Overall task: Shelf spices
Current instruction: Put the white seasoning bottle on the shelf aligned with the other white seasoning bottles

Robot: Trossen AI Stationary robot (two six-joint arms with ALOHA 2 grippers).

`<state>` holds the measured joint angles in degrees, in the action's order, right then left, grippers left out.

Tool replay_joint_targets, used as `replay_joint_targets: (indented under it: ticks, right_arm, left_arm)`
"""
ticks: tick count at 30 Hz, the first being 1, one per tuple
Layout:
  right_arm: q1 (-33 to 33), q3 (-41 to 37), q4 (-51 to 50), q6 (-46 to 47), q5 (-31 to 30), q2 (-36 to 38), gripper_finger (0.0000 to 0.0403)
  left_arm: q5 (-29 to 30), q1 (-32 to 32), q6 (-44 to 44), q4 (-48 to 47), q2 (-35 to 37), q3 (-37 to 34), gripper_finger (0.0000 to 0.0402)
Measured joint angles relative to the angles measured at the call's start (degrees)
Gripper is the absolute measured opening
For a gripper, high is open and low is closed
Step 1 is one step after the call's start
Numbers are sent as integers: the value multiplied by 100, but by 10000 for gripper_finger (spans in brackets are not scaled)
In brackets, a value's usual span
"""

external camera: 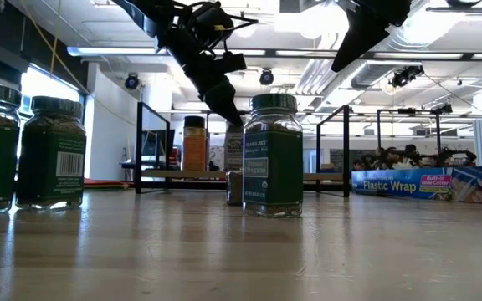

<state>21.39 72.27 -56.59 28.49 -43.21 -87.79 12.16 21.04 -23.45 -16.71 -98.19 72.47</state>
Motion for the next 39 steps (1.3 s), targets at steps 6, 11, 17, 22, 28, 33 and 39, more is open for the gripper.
replay_joint_targets:
  ticks: [6,11,17,22,28,33,39]
  right_arm:
    - [0,0,14,1,1,-2,16]
    - [0,0,27,2,1,-2,16]
    - [-12,0,95,-22,6,-2,16]
    - [-274,0,855,-1218,72,-2,16]
    - [-1269,0,2329,-3167,1336,-42,16]
    - [-2347,-2,3591,-4037,2670,-211,21]
    - [-3312,0,4528,-4431,4334,-683,88]
  left_arm:
    - [9,8,-39,13,0,0,237]
    - [12,78,-33,11,0,2,261]
    - [76,100,-123,12,29,2,282]
    - [458,-173,-124,-56,367,74,284]
    - [2019,-967,373,-1138,1290,179,284]
    - [2875,-1846,1798,-2663,2151,179,281]
    - [3147,-2840,3950,-3810,2857,-236,280]
